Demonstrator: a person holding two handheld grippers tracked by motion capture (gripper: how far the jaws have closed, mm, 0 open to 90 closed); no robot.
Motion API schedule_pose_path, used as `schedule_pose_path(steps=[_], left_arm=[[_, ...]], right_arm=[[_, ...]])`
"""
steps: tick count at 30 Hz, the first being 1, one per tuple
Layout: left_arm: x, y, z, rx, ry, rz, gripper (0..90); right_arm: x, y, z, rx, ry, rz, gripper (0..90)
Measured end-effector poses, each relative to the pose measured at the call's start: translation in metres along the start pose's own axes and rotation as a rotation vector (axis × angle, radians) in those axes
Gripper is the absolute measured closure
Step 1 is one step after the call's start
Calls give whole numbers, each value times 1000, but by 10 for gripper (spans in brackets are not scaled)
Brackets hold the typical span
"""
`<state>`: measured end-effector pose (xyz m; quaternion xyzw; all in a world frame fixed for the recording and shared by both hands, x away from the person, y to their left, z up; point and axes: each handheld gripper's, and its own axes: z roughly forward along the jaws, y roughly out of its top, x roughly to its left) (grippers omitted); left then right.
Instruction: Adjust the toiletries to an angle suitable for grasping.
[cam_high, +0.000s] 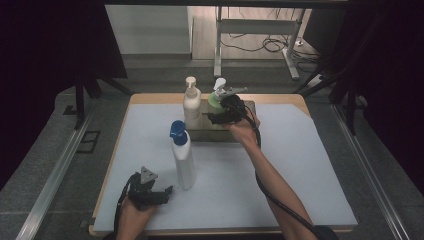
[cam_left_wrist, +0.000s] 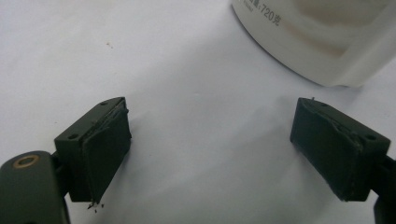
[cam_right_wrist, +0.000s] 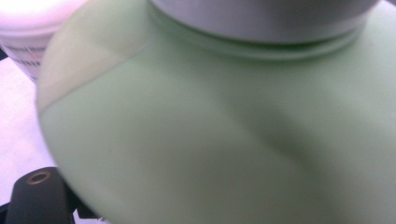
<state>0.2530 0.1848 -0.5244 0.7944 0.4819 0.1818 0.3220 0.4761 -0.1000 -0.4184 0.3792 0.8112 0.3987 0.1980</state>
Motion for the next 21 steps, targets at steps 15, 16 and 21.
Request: schedule_pose_path(steps=[15, 16, 21], left_arm=[[0, 0, 0, 0, 0, 0, 124], [0, 0, 0, 0, 0, 0, 124], [0, 0, 0, 0, 0, 0, 124]], right_arm=[[-3, -3, 5, 34, 21, 21, 42], [-3, -3, 5, 34, 21, 21, 42], [-3, -6, 2, 36, 36, 27, 30]])
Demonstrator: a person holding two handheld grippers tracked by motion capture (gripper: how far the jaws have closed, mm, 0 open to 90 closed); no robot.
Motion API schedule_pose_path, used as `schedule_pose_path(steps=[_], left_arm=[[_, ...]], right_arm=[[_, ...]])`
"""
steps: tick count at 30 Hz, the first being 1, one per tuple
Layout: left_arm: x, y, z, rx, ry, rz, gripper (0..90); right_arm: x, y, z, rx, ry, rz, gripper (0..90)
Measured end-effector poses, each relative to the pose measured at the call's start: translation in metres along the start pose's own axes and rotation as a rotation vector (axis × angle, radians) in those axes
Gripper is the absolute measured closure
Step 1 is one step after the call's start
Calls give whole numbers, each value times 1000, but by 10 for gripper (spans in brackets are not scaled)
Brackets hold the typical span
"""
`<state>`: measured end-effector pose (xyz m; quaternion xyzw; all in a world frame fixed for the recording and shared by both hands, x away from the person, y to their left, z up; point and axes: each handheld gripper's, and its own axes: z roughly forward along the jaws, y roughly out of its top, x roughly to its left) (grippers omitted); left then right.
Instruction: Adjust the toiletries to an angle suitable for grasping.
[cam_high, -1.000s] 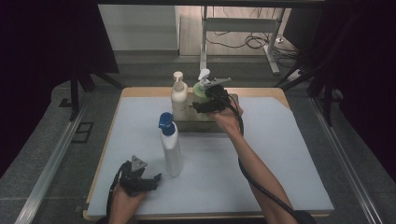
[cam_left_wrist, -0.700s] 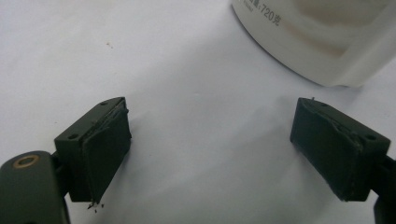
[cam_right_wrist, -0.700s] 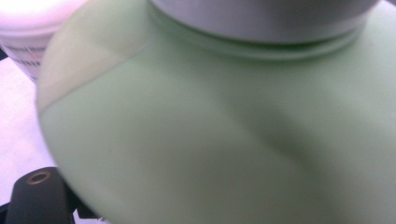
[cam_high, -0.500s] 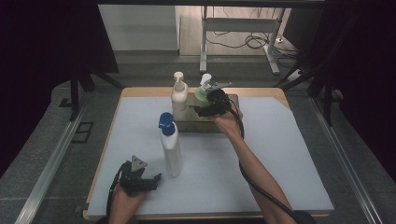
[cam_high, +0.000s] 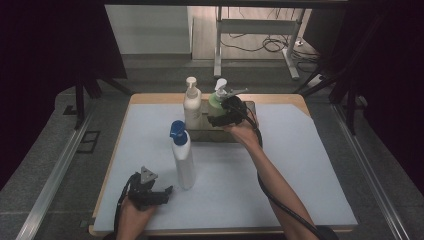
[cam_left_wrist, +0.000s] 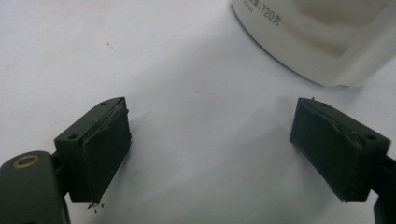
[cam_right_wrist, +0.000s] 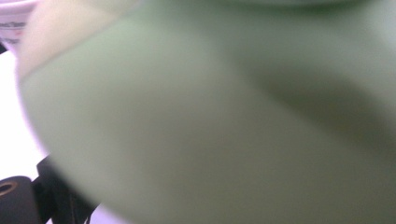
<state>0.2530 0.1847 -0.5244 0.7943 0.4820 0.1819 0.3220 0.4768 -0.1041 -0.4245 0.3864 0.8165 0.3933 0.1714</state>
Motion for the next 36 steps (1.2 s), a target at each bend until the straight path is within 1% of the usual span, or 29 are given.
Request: schedule_pose_path(steps=[4, 7, 10, 14, 15, 16, 17, 20, 21, 22, 23, 25, 26, 27, 28, 30, 31, 32, 33, 34, 35, 36], left_arm=[[0, 0, 0, 0, 0, 0, 124], [0, 0, 0, 0, 0, 0, 124], [0, 0, 0, 0, 0, 0, 124], [0, 0, 0, 0, 0, 0, 124], [0, 0, 0, 0, 0, 0, 124], [0, 0, 0, 0, 0, 0, 124], [0, 0, 0, 0, 0, 0, 124], [0, 0, 0, 0, 1, 0, 124], [0, 0, 0, 0, 1, 0, 124], [0, 0, 0, 0, 1, 0, 124], [0, 0, 0, 0, 1, 0, 124], [0, 0, 0, 0, 1, 0, 124], [0, 0, 0, 0, 1, 0, 124], [0, 0, 0, 0, 1, 0, 124], [0, 0, 0, 0, 1, 0, 124], [0, 0, 0, -1, 1, 0, 124], [0, 0, 0, -1, 1, 0, 123], [0, 0, 0, -1, 0, 0, 123], [0, 0, 0, 0, 1, 0, 123], [0, 0, 0, 0, 1, 0, 123], [0, 0, 0, 0, 1, 0, 124], [0, 0, 0, 0, 1, 0, 124]], right_arm=[[1, -2, -4, -7, -1, -4, 52], [0, -6, -11, -19, -1, 0, 85], [-2, -11, -17, -20, 0, -3, 128], [-3, -16, -22, -15, 16, 0, 144], [-4, -20, -25, -16, 19, -15, 173], [-4, -20, -25, -16, 19, -15, 173], [-4, -24, -29, -14, 24, -23, 216], [-6, -30, -35, -5, 43, -20, 301], [-6, -30, -35, -5, 43, -20, 301], [-9, -33, -39, 1, 68, -2, 336], [-9, -33, -39, 1, 68, -2, 336], [-14, -38, -45, -12, 76, 21, 429], [-14, -38, -45, -12, 76, 21, 429], [-18, -41, -48, -10, 59, 27, 499], [-19, -41, -49, -9, 47, 30, 525], [-21, -42, -51, -7, 36, 37, 631], [-21, -42, -51, -7, 36, 37, 631], [-22, -43, -51, -2, 29, 31, 678], [-24, -42, -50, 12, 19, 21, 753], [-24, -42, -50, 12, 19, 21, 753], [-27, -42, -47, 31, 20, 37, 811], [-27, -42, -47, 31, 20, 37, 811]])
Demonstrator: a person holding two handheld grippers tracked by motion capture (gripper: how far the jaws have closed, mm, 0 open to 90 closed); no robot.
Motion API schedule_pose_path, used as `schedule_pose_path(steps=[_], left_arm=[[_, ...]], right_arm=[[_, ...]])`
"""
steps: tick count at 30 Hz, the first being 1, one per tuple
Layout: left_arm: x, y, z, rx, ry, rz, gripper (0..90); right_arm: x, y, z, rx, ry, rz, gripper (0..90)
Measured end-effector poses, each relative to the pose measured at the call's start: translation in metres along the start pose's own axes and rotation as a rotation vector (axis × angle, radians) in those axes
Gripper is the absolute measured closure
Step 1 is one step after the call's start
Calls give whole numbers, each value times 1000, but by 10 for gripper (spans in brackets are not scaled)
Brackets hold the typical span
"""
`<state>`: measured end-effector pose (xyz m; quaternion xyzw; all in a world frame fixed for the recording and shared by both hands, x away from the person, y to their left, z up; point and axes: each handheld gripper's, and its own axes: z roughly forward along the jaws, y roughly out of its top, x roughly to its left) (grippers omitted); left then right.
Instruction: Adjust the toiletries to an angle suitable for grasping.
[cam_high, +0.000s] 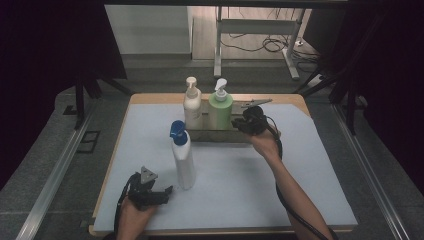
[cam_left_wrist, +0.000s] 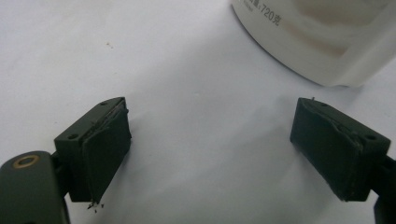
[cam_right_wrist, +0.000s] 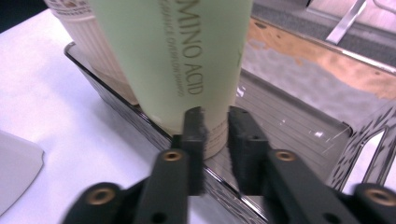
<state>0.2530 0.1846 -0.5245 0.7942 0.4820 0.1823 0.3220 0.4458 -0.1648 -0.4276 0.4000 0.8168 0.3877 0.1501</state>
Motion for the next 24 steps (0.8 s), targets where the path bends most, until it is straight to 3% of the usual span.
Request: schedule_pose_path(steps=[2, 8, 11, 14, 19, 24], left_arm=[[0, 0, 0, 0, 0, 0, 124], [0, 0, 0, 0, 0, 0, 124], [0, 0, 0, 0, 0, 0, 123], [0, 0, 0, 0, 0, 0, 124], [0, 0, 0, 0, 0, 0, 124], [0, 0, 0, 0, -1, 0, 123]], right_arm=[[-3, 0, 4, -8, 2, 20, 892], [-8, -1, 13, -56, -38, 42, 895], [-11, -2, 17, -69, -61, 25, 894], [-11, -2, 22, -57, -66, 11, 894], [-10, -1, 30, -39, -86, 61, 893], [-8, 0, 39, -18, -100, 78, 893]])
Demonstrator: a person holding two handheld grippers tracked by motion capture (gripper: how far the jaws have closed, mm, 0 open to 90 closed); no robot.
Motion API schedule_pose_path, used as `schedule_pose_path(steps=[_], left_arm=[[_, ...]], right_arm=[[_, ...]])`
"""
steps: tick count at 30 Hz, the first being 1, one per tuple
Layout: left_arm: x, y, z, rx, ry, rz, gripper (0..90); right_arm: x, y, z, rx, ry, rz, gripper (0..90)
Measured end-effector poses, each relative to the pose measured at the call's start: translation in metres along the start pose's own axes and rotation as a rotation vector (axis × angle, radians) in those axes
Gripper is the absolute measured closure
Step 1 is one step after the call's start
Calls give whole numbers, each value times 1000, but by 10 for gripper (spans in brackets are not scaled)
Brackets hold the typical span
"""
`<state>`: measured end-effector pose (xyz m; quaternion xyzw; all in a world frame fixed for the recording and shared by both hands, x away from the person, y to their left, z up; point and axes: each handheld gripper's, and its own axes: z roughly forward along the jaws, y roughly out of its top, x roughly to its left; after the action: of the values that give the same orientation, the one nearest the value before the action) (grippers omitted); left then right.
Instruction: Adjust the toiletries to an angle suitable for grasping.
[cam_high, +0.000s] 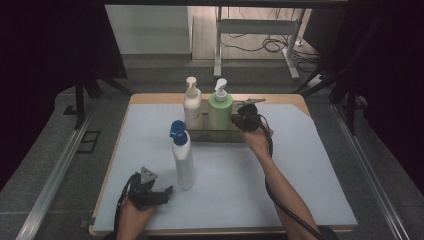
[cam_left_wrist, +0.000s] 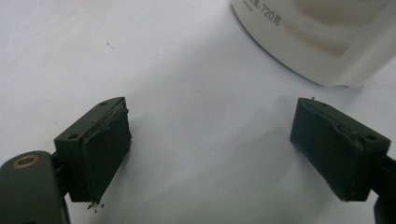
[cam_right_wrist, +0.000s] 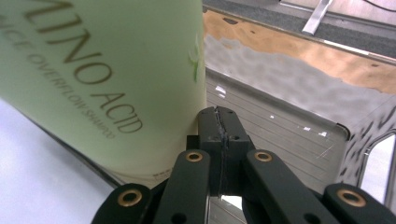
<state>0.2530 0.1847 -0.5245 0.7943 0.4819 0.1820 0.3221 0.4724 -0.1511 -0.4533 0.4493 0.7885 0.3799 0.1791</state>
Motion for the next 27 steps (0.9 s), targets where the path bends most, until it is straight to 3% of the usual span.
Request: schedule_pose_path(steps=[27], left_arm=[[0, 0, 0, 0, 0, 0, 123]], right_arm=[[8, 1, 12, 34, -5, -2, 893]])
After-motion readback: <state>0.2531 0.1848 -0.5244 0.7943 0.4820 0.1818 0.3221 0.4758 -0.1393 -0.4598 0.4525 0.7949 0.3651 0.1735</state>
